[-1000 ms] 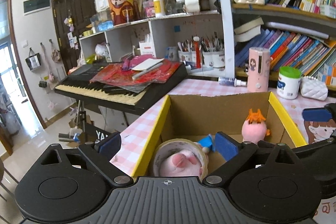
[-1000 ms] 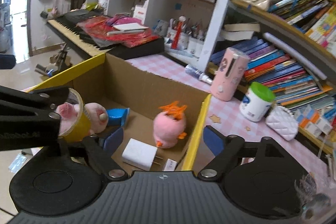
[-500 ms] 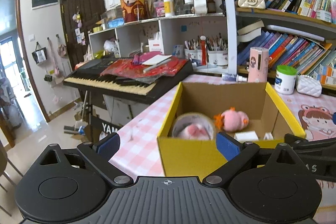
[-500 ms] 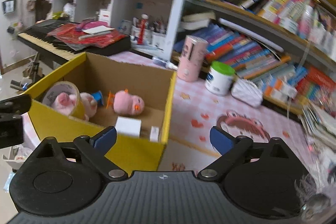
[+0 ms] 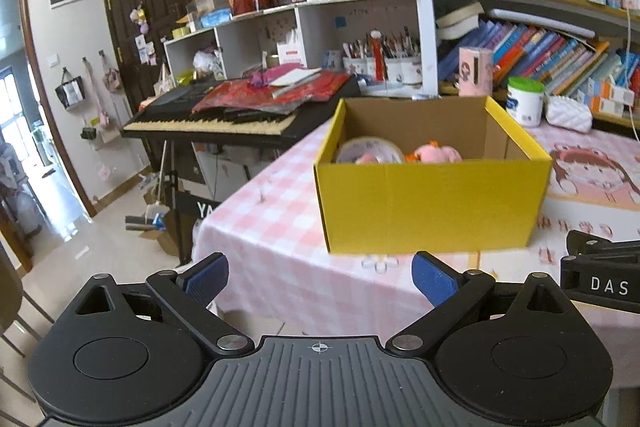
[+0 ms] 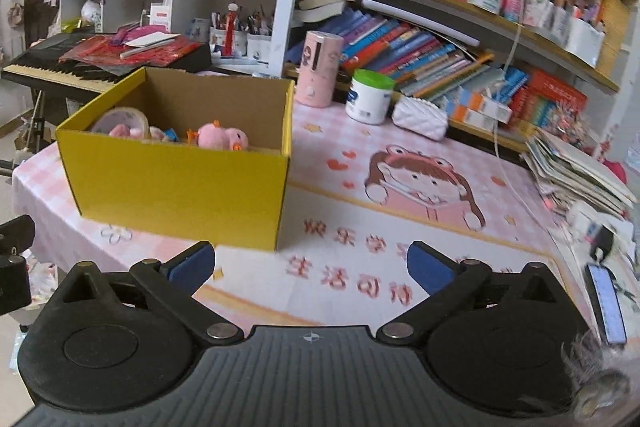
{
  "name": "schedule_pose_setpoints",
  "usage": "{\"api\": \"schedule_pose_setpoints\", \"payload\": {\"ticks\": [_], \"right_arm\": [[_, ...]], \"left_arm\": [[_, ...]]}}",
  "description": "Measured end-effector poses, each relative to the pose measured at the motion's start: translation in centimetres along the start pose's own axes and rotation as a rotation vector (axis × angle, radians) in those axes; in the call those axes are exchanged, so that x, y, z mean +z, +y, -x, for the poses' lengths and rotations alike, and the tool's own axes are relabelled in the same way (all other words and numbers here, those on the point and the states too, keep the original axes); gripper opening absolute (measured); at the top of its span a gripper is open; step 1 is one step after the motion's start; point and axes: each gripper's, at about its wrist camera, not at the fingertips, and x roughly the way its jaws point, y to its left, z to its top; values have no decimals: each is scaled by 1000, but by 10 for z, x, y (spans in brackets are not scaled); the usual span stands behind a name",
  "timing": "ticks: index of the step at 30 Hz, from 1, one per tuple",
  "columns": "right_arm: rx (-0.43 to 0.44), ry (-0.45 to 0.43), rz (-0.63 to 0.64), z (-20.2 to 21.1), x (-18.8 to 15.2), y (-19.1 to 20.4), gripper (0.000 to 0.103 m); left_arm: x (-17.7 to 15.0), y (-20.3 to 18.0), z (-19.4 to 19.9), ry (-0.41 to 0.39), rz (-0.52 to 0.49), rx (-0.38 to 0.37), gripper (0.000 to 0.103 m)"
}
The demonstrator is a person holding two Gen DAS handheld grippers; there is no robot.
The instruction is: Organize objects
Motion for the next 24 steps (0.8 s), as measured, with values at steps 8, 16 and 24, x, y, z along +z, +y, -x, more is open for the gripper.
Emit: {"api": "schedule_pose_setpoints", "payload": {"ticks": [8,16,24], "right_arm": [[-45,33,-32,28,-34,-6,103],[-103,50,-63,46,-51,-19,103],[-171,88,-125,52,-62,-38,103]], "left_arm": [[-25,-8,22,9,-64,-52,100],[-29,-23,33,4,-105,-112,100],[-32,-43,39,-1,-159,-151,100]]}}
